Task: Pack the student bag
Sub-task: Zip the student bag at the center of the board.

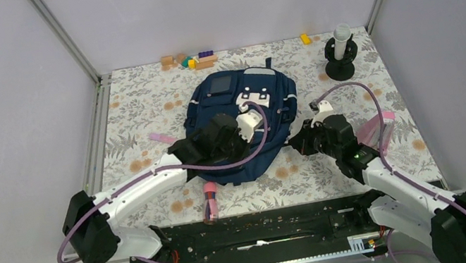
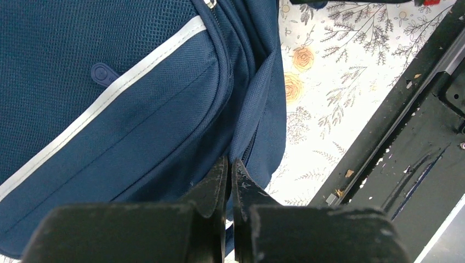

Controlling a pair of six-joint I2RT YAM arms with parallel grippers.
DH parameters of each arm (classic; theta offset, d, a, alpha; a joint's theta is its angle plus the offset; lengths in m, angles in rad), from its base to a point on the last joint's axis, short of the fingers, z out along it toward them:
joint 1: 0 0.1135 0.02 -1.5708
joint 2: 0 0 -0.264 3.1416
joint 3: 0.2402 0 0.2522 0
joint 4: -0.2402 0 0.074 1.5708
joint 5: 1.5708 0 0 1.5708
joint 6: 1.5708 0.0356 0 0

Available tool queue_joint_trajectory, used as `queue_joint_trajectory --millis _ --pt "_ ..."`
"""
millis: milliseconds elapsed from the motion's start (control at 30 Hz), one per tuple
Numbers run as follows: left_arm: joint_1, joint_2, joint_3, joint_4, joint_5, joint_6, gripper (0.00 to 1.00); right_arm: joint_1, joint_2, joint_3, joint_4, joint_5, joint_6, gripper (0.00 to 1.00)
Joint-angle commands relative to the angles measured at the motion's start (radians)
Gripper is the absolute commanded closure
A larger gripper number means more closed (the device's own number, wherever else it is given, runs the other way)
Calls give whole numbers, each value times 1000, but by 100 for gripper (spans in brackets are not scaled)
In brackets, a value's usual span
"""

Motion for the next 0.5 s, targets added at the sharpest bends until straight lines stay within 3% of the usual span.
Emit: queue_joint_trajectory --millis 0,467 --pt "53 -100 -2 -41 -118 34 100 -31 56 59 -20 212 -81 100" --pt "65 -124 -15 -40 -115 34 100 -92 235 144 49 246 -155 100"
